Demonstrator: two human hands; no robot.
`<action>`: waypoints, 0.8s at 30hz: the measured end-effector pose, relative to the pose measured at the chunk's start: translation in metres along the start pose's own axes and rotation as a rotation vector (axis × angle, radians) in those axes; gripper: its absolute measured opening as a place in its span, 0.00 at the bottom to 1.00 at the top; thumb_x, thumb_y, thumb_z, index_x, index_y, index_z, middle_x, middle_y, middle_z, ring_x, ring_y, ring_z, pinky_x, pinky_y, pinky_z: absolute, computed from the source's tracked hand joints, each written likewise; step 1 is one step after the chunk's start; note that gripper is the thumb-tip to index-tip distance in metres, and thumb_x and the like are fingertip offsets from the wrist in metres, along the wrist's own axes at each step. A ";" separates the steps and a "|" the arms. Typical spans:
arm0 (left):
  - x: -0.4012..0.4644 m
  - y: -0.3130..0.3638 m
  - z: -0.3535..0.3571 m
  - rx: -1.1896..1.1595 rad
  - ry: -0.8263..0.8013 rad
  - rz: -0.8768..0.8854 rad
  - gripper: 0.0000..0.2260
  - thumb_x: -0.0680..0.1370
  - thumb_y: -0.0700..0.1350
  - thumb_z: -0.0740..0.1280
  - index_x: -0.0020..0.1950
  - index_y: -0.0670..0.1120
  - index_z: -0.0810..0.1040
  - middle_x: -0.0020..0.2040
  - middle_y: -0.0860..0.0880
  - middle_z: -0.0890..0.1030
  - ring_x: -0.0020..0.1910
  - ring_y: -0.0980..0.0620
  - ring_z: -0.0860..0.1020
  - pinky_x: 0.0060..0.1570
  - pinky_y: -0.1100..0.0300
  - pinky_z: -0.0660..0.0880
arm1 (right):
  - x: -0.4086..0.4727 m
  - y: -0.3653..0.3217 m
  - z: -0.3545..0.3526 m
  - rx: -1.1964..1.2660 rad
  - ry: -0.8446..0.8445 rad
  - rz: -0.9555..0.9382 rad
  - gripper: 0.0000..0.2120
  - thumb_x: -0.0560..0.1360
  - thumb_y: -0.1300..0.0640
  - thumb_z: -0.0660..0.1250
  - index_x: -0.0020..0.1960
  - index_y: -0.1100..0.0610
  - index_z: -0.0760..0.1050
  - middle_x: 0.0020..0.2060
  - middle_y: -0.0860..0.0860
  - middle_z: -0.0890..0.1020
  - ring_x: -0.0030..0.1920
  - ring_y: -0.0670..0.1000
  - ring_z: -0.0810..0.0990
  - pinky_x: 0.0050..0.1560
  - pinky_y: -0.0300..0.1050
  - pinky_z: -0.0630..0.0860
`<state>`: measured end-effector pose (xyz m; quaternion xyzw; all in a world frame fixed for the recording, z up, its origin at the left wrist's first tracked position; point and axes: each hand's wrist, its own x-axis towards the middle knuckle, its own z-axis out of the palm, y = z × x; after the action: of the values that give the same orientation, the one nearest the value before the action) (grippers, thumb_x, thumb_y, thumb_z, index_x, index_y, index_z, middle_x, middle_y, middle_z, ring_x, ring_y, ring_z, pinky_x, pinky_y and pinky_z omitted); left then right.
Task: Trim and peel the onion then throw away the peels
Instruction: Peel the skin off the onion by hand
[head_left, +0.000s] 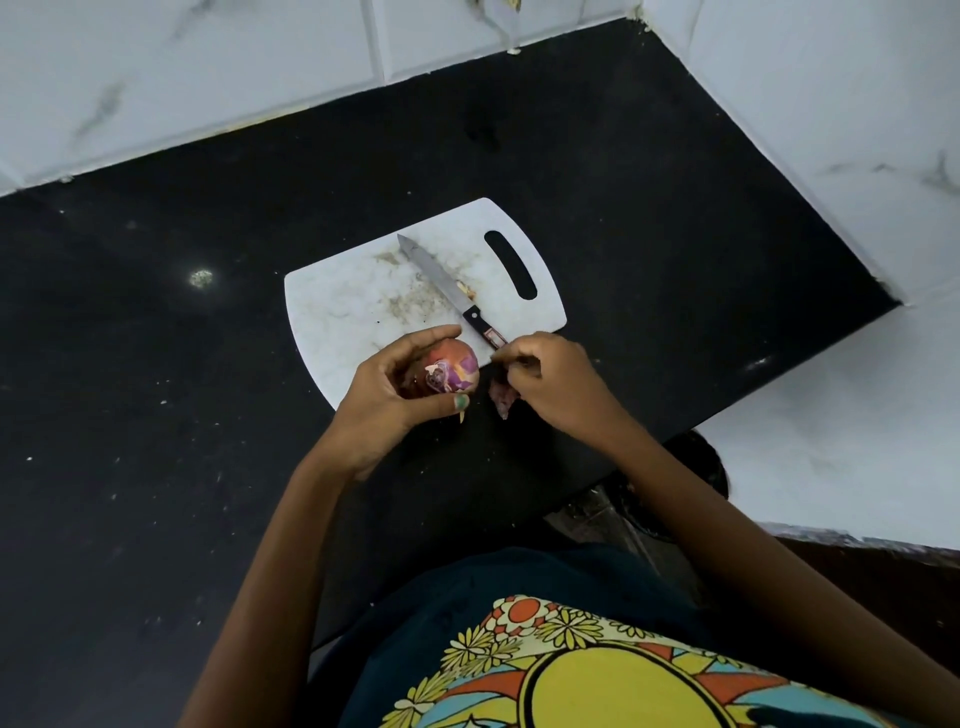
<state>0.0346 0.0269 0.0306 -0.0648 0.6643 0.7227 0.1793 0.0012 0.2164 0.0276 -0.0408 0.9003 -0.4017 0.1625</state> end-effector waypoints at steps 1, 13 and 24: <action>0.000 0.001 0.000 0.014 -0.002 0.005 0.29 0.64 0.30 0.75 0.63 0.49 0.77 0.59 0.46 0.79 0.54 0.52 0.80 0.53 0.62 0.77 | -0.001 -0.006 -0.003 0.064 -0.001 -0.014 0.12 0.75 0.63 0.62 0.54 0.57 0.81 0.49 0.52 0.84 0.45 0.47 0.82 0.50 0.41 0.79; 0.000 0.009 0.003 0.220 -0.037 0.044 0.32 0.63 0.28 0.76 0.62 0.52 0.78 0.61 0.48 0.76 0.55 0.51 0.80 0.53 0.61 0.78 | -0.009 -0.028 -0.021 0.154 -0.082 -0.230 0.10 0.68 0.60 0.74 0.49 0.60 0.81 0.43 0.52 0.84 0.43 0.46 0.83 0.47 0.41 0.81; -0.003 0.009 0.006 0.201 -0.060 0.017 0.31 0.62 0.30 0.77 0.59 0.54 0.79 0.61 0.48 0.76 0.57 0.50 0.79 0.55 0.58 0.78 | -0.007 -0.015 -0.017 0.227 0.063 -0.206 0.04 0.70 0.65 0.70 0.43 0.61 0.82 0.36 0.51 0.84 0.38 0.47 0.84 0.43 0.39 0.81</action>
<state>0.0353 0.0322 0.0402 -0.0192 0.7283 0.6555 0.1989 0.0011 0.2198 0.0515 -0.1016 0.8448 -0.5166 0.0958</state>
